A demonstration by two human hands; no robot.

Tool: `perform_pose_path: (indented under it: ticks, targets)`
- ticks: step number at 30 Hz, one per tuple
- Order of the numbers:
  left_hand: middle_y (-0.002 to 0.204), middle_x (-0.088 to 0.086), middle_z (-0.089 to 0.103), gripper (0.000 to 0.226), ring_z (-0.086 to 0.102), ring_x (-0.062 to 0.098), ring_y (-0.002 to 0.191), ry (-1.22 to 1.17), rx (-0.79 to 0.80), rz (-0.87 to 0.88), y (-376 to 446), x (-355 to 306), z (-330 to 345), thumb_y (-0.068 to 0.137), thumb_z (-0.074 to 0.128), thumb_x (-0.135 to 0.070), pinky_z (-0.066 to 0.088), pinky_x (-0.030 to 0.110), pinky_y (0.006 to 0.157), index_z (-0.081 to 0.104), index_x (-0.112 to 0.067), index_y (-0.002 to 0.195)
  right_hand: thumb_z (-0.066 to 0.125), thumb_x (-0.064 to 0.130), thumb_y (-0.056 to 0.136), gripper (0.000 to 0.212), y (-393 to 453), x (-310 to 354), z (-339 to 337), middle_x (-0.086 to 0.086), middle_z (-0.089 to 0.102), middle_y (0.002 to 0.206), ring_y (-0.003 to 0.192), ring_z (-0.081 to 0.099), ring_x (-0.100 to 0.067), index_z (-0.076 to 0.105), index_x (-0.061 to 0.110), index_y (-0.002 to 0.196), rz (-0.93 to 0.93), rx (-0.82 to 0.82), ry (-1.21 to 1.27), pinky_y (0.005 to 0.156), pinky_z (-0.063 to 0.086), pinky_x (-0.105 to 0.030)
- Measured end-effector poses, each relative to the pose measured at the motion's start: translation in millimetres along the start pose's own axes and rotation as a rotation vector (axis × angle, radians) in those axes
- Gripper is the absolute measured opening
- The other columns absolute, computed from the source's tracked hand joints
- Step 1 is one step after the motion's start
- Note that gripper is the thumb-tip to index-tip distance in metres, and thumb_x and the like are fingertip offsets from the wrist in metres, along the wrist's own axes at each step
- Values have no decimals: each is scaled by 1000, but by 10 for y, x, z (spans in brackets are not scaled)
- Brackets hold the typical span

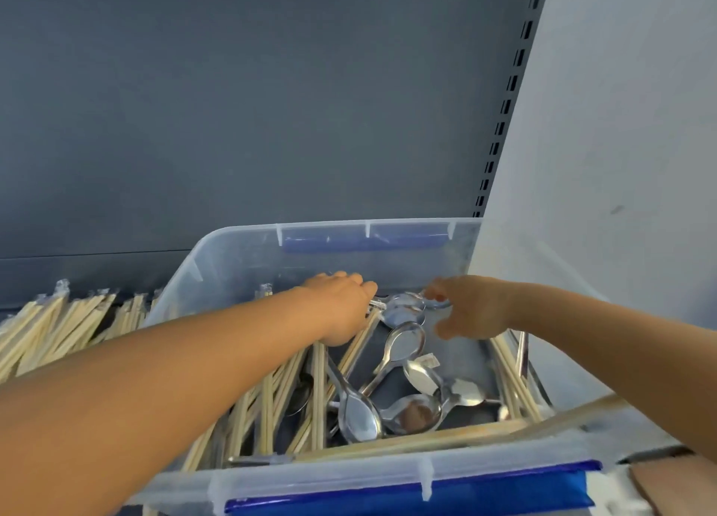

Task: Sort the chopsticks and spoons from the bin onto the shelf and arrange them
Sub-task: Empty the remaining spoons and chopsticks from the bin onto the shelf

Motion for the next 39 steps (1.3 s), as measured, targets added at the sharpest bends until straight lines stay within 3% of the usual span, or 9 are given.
perform_pose_path:
  ticks: [6, 13, 17, 20, 23, 27, 31, 33, 39]
  targets:
    - [128, 6, 49, 35, 43, 25, 117, 98, -29, 35, 146, 95, 158, 97, 49, -19, 34, 34, 96, 42, -14, 131, 69, 37, 81, 66, 98, 133, 165, 1, 48, 130, 114, 50, -17, 39, 22, 138, -126, 32, 8, 95, 44, -28]
    - [91, 1, 56, 5, 52, 23, 98, 85, -85, 3, 143, 75, 155, 95, 52, -19, 30, 34, 88, 49, -19, 91, 72, 43, 77, 76, 11, 334, 316, 7, 30, 120, 108, 28, -10, 30, 36, 140, -251, 66, -73, 98, 37, -32]
    - [92, 5, 59, 7, 50, 25, 82, -2, -85, -48, 156, 88, 121, 97, 49, -17, 30, 33, 78, 42, -15, 98, 67, 39, 82, 54, 63, 296, 380, 3, 44, 115, 107, 45, -15, 45, 28, 130, -223, 72, -141, 88, 43, -30]
    - [81, 4, 53, 16, 48, 24, 69, -76, -110, -74, 148, 92, 59, 97, 47, -13, 32, 31, 56, 39, -9, 111, 60, 30, 87, 24, 59, 274, 420, 9, 48, 93, 89, 48, -13, 56, 20, 108, -233, 106, -157, 74, 37, -25]
    - [70, 2, 41, 15, 40, 18, 57, -140, -103, -64, 121, 91, 7, 93, 45, -4, 25, 31, 46, 35, -12, 101, 54, 25, 92, 13, 45, 219, 366, 6, 51, 86, 85, 46, -13, 59, 16, 98, -196, 91, -183, 74, 37, -25]
    - [71, 4, 40, 13, 41, 21, 63, -258, -112, -72, 127, 132, -63, 89, 42, 2, 28, 30, 49, 36, -10, 88, 49, 27, 94, 10, 39, 25, 261, 6, 47, 82, 83, 46, -15, 54, 18, 91, -91, 53, -234, 71, 34, -23]
    - [74, 2, 41, 1, 45, 21, 71, -429, -131, -142, 152, 171, -119, 96, 40, -8, 36, 31, 63, 40, -8, 97, 44, 24, 96, 10, 33, -145, 199, 2, 51, 86, 79, 48, -16, 47, 18, 89, 28, 7, -121, 66, 35, -23]
    - [78, 3, 46, 3, 49, 21, 73, -514, -130, -155, 143, 166, -146, 96, 41, -9, 40, 29, 57, 42, -9, 99, 44, 20, 95, 9, 40, -189, 160, -3, 55, 87, 72, 51, -17, 50, 16, 89, 94, -51, 9, 62, 40, -24]
    - [92, 18, 58, 12, 61, 34, 87, -663, -97, -200, 144, 116, -131, 92, 37, 3, 51, 43, 73, 46, -5, 90, 42, 6, 95, 16, 88, -296, 52, -10, 58, 86, 69, 59, -24, 55, 16, 96, 240, -273, 562, 58, 55, -30]
Point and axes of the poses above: each hand's wrist, its own y-axis towards the middle knuckle, its own z-axis out of the palm, x = y × z, the point moved 5 cm from there along y, towards the middle knuckle
